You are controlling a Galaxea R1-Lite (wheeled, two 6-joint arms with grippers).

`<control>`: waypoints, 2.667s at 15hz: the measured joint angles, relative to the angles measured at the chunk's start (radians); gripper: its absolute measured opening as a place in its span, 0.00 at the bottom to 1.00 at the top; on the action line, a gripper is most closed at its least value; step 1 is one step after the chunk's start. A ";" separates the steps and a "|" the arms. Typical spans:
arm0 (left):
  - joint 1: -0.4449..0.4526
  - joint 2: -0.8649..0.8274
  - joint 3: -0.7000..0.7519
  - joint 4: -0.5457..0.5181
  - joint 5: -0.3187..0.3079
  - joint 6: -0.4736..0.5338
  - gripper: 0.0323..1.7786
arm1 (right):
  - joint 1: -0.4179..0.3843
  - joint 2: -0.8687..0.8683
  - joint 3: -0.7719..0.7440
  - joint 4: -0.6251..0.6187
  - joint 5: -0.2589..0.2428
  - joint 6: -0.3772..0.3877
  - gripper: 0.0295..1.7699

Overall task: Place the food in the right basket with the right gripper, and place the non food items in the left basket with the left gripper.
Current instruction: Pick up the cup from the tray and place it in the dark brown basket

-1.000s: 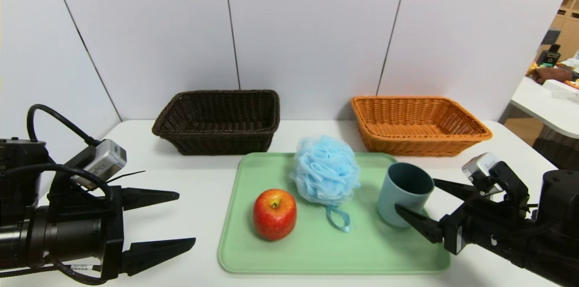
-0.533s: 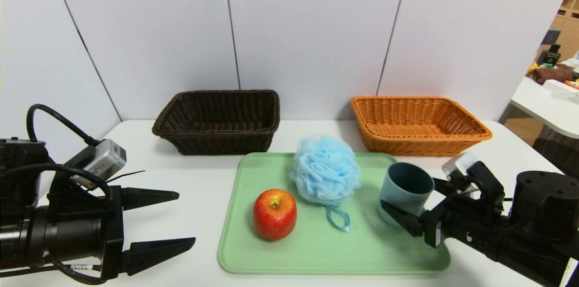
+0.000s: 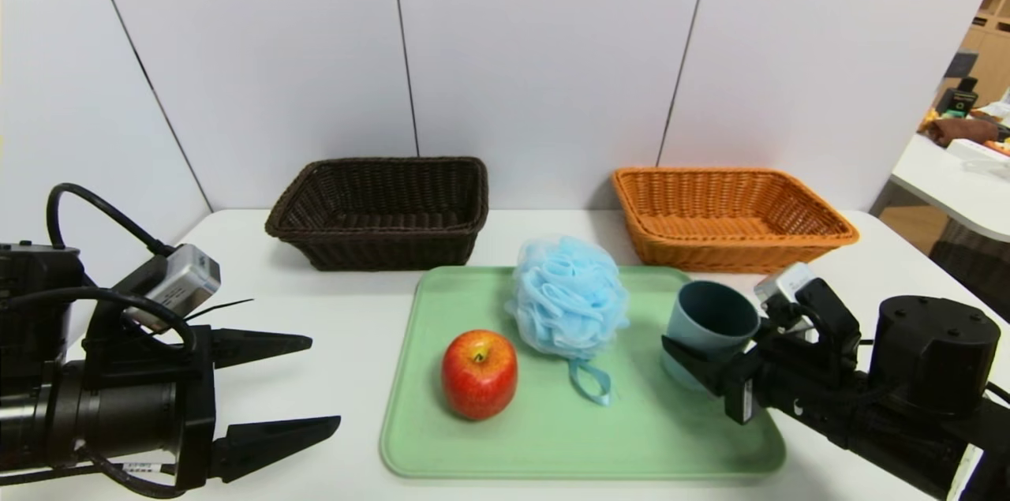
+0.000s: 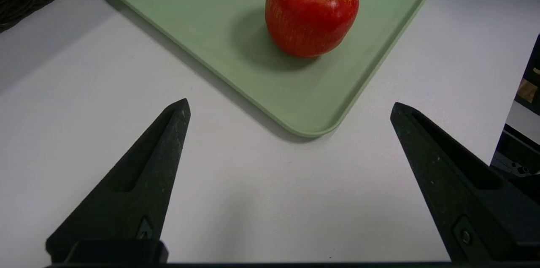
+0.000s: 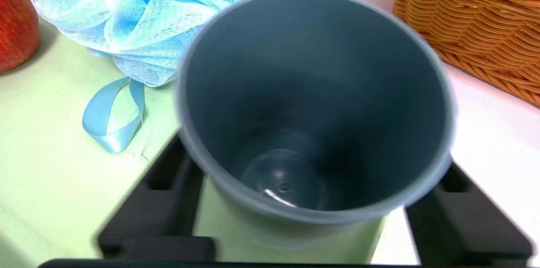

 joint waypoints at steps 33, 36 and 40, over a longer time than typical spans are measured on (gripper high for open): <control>0.005 -0.040 0.049 0.005 0.012 -0.013 0.95 | 0.204 0.193 -1.055 0.556 -0.063 0.003 0.63; 0.009 -0.056 0.058 0.005 0.015 -0.013 0.95 | 0.225 0.287 -1.189 0.577 -0.064 0.003 0.63; 0.020 -0.084 0.062 0.008 0.023 -0.012 0.95 | 0.241 0.411 -1.380 0.636 -0.064 0.004 0.63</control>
